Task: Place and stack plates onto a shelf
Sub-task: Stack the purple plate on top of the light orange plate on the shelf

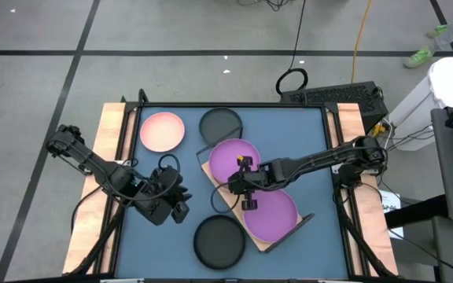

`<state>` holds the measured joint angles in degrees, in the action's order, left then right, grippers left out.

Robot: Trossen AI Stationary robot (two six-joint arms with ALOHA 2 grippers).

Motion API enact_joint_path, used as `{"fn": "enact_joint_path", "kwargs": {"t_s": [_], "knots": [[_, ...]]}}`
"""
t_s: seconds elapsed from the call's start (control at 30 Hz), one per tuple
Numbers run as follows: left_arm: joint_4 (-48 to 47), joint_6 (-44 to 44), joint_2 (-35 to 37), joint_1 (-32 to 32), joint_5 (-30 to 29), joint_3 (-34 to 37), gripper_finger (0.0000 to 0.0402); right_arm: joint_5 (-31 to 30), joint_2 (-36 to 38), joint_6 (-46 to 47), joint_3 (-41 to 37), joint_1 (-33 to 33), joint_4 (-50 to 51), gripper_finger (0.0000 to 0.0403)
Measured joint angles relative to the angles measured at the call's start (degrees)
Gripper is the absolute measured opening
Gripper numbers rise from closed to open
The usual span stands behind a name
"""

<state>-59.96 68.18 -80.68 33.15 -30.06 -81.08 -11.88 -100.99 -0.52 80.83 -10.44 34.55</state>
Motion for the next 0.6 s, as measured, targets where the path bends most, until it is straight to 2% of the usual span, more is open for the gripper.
{"fn": "enact_joint_path", "kwargs": {"t_s": [0.33, 0.47, 0.6], "knots": [[0.0, -0.4, 0.0, 0.0, 0.0, 0.0, 0.0124, 1.5, 0.0, 2.2, -0.1, -0.1, -0.1, 0.0041], [-0.1, -0.6, 0.0, 0.7, -0.1, 0.0, 0.0124, 4.6, 0.4, 3.4, -0.1, -0.1, -0.2, 0.0064], [-0.2, -1.3, -0.8, 2.2, -0.3, 0.0, 0.0124, 4.5, 1.1, 4.8, -0.2, -0.5, -0.2, 0.0091]]}}
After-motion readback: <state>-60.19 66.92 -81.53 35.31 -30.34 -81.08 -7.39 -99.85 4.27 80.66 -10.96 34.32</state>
